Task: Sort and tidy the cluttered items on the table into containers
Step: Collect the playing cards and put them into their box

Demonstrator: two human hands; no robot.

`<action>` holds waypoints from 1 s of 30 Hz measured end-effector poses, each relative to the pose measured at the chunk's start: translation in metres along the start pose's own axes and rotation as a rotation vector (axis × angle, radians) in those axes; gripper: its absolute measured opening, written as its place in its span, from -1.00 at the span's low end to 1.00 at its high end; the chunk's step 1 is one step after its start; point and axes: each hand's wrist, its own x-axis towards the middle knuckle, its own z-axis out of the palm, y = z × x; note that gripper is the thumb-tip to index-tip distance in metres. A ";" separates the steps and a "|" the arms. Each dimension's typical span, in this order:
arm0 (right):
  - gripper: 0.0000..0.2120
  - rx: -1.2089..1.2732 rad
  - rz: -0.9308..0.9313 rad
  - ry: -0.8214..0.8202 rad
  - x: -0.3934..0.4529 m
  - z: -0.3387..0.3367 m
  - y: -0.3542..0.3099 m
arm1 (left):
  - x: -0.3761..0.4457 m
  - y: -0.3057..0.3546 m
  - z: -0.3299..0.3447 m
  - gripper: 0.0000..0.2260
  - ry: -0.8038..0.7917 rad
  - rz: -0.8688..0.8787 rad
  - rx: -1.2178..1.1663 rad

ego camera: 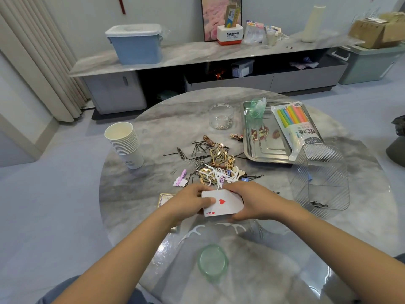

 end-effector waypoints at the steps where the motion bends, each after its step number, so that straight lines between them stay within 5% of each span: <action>1: -0.48 -0.006 0.007 -0.002 0.000 -0.002 0.000 | 0.000 0.000 -0.001 -0.81 0.014 0.064 0.164; 4: -0.48 -0.004 0.027 0.012 0.001 -0.004 0.002 | -0.003 0.001 -0.001 -0.43 -0.037 0.196 0.578; 6: -0.47 -0.018 0.037 0.007 0.001 -0.004 0.002 | -0.005 0.001 0.002 -0.35 -0.017 0.274 0.736; 11: -0.35 0.021 0.058 -0.002 0.001 -0.008 0.000 | -0.003 0.003 0.003 -0.72 0.128 0.390 0.768; 14: -0.23 -0.084 0.076 -0.015 0.000 -0.008 -0.003 | -0.004 0.005 0.002 -0.74 0.170 0.399 0.800; 18: -0.37 -0.217 0.090 -0.031 0.002 0.003 -0.007 | -0.008 0.005 0.009 -0.69 0.136 0.421 0.767; 23: -0.49 -0.220 0.127 -0.070 0.007 0.009 -0.002 | -0.008 -0.014 -0.001 -0.21 0.139 0.235 0.839; 27: -0.56 -0.218 0.187 -0.067 0.008 0.005 -0.006 | -0.011 -0.028 -0.018 -0.34 0.459 -0.010 1.020; 30: -0.55 -0.220 0.218 -0.061 0.006 0.004 -0.012 | -0.009 -0.039 -0.025 -0.35 0.443 -0.185 1.041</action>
